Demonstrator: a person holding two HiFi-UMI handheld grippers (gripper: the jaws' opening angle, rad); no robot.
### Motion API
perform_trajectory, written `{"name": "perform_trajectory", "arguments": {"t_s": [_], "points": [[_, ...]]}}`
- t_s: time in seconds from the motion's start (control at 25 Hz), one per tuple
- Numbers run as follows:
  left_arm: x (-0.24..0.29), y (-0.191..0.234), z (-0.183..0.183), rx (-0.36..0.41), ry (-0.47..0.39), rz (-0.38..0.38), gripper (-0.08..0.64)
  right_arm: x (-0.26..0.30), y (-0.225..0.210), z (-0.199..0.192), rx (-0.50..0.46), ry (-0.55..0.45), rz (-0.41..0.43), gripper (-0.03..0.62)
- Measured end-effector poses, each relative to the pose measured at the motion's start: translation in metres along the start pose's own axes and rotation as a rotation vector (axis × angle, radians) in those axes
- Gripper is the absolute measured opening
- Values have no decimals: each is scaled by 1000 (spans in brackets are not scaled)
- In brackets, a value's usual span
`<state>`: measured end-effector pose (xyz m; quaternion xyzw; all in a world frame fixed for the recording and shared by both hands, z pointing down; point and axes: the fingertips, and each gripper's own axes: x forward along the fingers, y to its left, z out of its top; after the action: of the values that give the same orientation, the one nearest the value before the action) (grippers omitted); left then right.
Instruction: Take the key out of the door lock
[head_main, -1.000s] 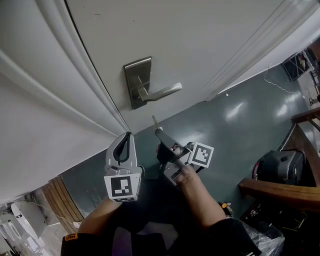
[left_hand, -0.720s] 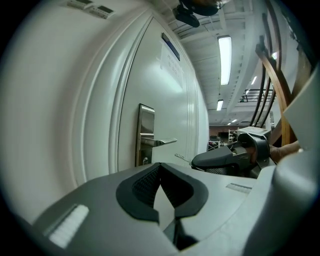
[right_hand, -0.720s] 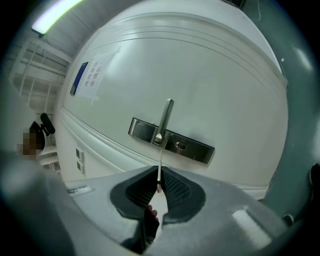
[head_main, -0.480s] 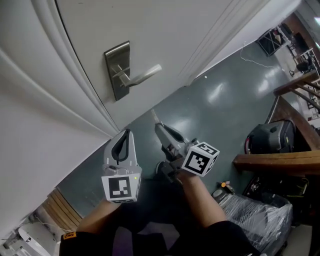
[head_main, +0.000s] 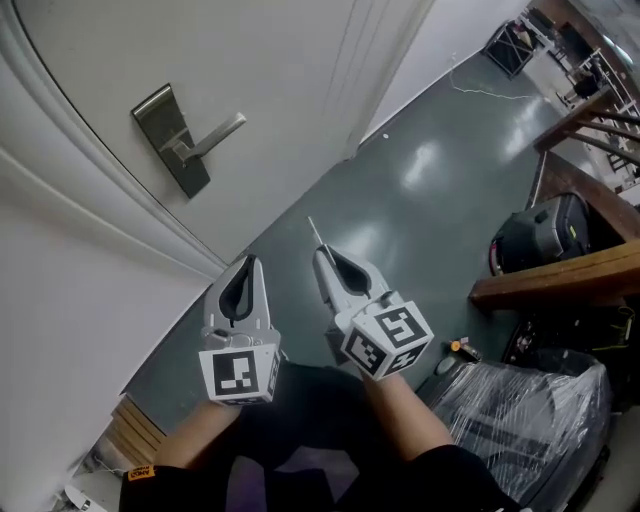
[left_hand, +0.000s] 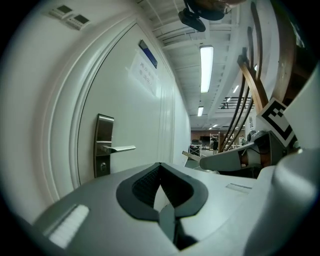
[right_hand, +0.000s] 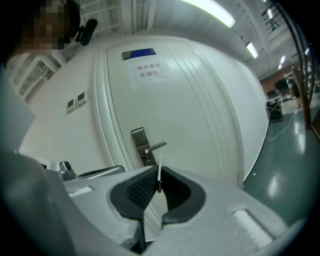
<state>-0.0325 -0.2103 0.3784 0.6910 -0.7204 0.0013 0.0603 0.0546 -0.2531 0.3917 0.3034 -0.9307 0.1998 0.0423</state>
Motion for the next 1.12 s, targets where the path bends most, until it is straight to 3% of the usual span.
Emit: {"name": "perform_trajectory", "arguments": {"t_s": [0.2, 0.56, 0.72, 1.12], "points": [[-30, -77, -1, -1, 2, -26, 18, -87, -18, -9, -105, -20, -68, 15], [-112, -196, -17, 30, 26, -23, 18, -225, -29, -39, -128, -26, -66, 15], [-147, -211, -23, 61, 40, 21, 18, -255, -17, -50, -125, -15, -29, 15], [-224, -190, -36, 63, 55, 137, 18, -282, 34, -86, -172, 36, 52, 15]]}}
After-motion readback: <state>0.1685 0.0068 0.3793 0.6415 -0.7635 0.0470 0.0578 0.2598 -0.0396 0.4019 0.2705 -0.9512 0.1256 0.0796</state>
